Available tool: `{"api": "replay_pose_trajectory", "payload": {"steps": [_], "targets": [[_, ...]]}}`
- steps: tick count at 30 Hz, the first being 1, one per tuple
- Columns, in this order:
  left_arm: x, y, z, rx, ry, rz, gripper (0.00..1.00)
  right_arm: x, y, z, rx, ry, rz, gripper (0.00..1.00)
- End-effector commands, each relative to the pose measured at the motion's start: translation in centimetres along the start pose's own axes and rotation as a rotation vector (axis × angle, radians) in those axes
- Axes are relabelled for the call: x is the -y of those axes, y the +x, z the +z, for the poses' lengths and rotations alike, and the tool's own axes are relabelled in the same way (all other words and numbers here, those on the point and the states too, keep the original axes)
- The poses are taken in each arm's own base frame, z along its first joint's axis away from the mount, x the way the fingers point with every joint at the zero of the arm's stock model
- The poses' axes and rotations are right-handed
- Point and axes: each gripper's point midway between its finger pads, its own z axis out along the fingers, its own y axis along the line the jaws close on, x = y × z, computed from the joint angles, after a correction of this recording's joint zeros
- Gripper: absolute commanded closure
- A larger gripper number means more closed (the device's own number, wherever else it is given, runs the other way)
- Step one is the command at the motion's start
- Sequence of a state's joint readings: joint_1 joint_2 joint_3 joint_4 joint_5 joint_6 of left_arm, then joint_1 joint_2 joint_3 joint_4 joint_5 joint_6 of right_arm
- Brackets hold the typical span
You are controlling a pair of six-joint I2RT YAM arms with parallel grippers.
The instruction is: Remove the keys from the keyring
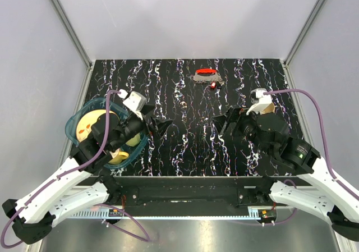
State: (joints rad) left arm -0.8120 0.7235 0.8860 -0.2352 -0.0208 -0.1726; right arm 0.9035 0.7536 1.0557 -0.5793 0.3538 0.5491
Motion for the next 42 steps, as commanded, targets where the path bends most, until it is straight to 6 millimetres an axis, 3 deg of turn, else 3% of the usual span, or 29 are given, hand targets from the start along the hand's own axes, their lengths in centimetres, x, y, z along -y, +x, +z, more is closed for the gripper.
{"api": "replay_pose_trajectory", "payload": {"steps": [1,2,4,5,6,7,9,10,11,12,13,14,16,17,19,20,22,23,24,26,27,29,30,32,34,35,36,38,42], "targets": [[0.0,-2.3,0.1,0.064,-0.014,0.008,0.01,1.2,-1.8,1.6,0.098,0.081,-0.123,0.00],[0.0,-2.3,0.2,0.064,-0.015,0.007,0.01,2.0,-1.3,3.1,0.084,0.145,-0.169,0.00],[-0.2,-2.3,0.2,0.062,-0.025,0.006,0.01,3.9,-2.4,4.5,0.134,0.284,-0.256,0.00],[-0.3,-2.3,0.1,0.062,-0.032,0.003,0.01,4.7,-1.6,6.4,0.108,0.356,-0.300,0.00],[-0.6,-2.4,0.0,0.063,-0.048,0.003,0.01,5.7,-3.0,7.1,0.133,0.422,-0.306,0.00],[-1.4,-2.6,-0.2,0.074,-0.091,0.000,0.01,6.3,-3.1,8.2,0.116,0.446,-0.331,0.00],[-2.4,-2.7,-0.5,0.082,-0.150,-0.003,0.02,6.8,-1.7,12.0,0.027,0.415,-0.349,0.00],[-3.2,-3.0,-0.8,0.092,-0.195,-0.005,0.02,8.4,-2.5,13.4,0.030,0.438,-0.310,0.00],[-3.5,-3.1,-1.0,0.092,-0.213,0.003,0.02,9.9,-1.0,15.6,-0.030,0.461,-0.305,0.01],[-3.8,-3.1,-1.1,0.097,-0.230,0.003,0.02,9.9,-1.4,16.9,-0.033,0.445,-0.285,0.03],[-4.4,-3.3,-1.3,0.107,-0.266,0.003,0.02,11.5,-1.7,17.9,-0.041,0.475,-0.275,0.06],[-4.6,-3.2,-1.5,0.112,-0.278,0.002,0.02,12.9,-0.3,19.7,-0.089,0.500,-0.280,0.08],[-5.0,-3.5,-1.9,0.126,-0.303,-0.003,0.02,13.8,-0.7,21.9,-0.104,0.486,-0.240,0.14],[-5.1,-3.7,-2.1,0.133,-0.308,-0.009,0.02,16.4,0.4,23.4,-0.149,0.525,-0.217,0.16],[-5.2,-3.6,-2.1,0.136,-0.315,-0.017,0.02,17.9,0.0,25.4,-0.160,0.521,-0.166,0.19],[-5.3,-3.5,-2.1,0.136,-0.316,-0.026,0.02,21.0,1.6,26.7,-0.211,0.565,-0.147,0.22],[-4.9,-3.5,-1.9,0.130,-0.299,-0.032,0.02,21.9,1.5,28.7,-0.256,0.540,-0.121,0.28],[-4.7,-3.4,-1.7,0.122,-0.289,-0.029,0.02,23.6,3.2,29.8,-0.311,0.562,-0.115,0.35],[-4.7,-3.2,-1.6,0.112,-0.285,-0.027,0.02,24.0,2.2,30.6,-0.301,0.558,-0.111,0.37],[-4.7,-3.3,-1.5,0.106,-0.286,-0.022,0.02,25.4,3.3,31.9,-0.329,0.558,-0.114,0.39],[-4.7,-3.1,-1.5,0.098,-0.291,-0.019,0.02,25.6,2.4,32.7,-0.311,0.544,-0.112,0.41],[-4.9,-3.3,-1.6,0.103,-0.298,-0.014,0.02,27.1,3.1,33.7,-0.333,0.559,-0.122,0.43],[-4.9,-3.3,-1.7,0.102,-0.299,-0.015,0.02,27.2,2.1,34.2,-0.314,0.559,-0.121,0.43],[-5.0,-3.4,-1.8,0.111,-0.301,-0.015,0.01,28.6,2.2,34.9,-0.315,0.572,-0.110,0.44],[-4.9,-3.4,-1.9,0.114,-0.300,-0.016,0.01,29.2,0.9,35.7,-0.289,0.558,-0.077,0.42],[-5.0,-3.5,-1.8,0.115,-0.302,-0.012,0.01,29.7,1.7,36.3,-0.304,0.553,-0.062,0.41],[-4.9,-3.5,-1.8,0.111,-0.299,-0.010,0.01,29.5,0.8,36.8,-0.292,0.537,-0.051,0.40],[-5.0,-3.5,-1.8,0.108,-0.302,-0.005,0.01,30.4,1.7,37.6,-0.305,0.545,-0.029,0.39],[-5.1,-3.6,-1.9,0.111,-0.310,-0.001,0.01,30.4,0.7,39.2,-0.277,0.518,-0.019,0.41]]}}
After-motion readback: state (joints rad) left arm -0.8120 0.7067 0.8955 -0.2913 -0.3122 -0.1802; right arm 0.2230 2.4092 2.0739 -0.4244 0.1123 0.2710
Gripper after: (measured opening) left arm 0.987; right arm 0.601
